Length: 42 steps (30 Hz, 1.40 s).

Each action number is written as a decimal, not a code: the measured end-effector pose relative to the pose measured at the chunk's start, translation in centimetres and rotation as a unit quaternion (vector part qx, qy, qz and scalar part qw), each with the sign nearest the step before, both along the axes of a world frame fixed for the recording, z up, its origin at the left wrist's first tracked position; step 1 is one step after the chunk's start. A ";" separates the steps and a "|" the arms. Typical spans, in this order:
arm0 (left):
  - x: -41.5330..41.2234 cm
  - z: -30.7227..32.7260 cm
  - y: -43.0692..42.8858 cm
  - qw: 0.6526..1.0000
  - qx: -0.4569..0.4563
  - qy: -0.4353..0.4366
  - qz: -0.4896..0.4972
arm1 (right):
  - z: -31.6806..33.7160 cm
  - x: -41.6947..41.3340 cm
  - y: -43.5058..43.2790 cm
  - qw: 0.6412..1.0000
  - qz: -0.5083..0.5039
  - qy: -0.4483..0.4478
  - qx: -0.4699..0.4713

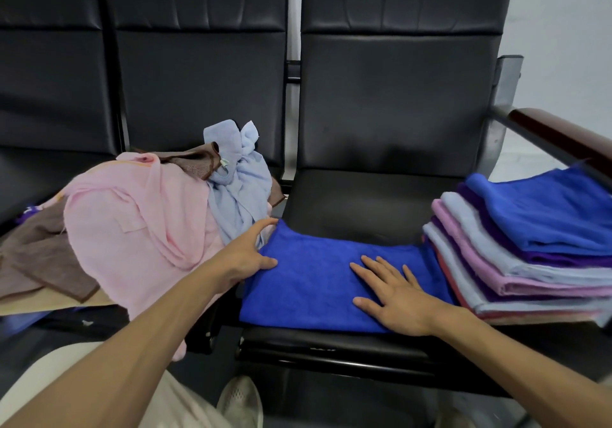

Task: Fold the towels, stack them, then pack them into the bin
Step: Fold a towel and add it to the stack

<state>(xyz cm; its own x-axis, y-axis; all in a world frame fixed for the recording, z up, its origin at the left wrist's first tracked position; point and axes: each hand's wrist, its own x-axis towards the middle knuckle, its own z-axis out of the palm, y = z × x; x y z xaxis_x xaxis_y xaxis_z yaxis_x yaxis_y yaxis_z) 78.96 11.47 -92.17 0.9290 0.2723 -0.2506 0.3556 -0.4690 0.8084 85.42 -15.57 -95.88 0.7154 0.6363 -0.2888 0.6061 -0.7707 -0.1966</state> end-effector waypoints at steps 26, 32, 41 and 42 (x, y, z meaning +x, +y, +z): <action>2.2 7.7 -10.5 0.989 0.061 -0.028 -0.134 | 8.7 3.2 -4.4 0.996 -0.013 -0.054 0.076; 3.3 6.9 -12.9 0.992 0.041 -0.015 -0.115 | 3.5 2.9 -3.5 0.999 0.003 -0.049 -0.013; 4.9 5.0 -14.6 0.993 0.000 -0.004 -0.117 | 2.9 2.7 -2.1 0.993 -0.015 -0.032 -0.117; 5.1 4.8 -14.8 0.994 -0.009 -0.009 -0.112 | 3.6 2.5 -2.0 0.993 -0.025 -0.029 -0.110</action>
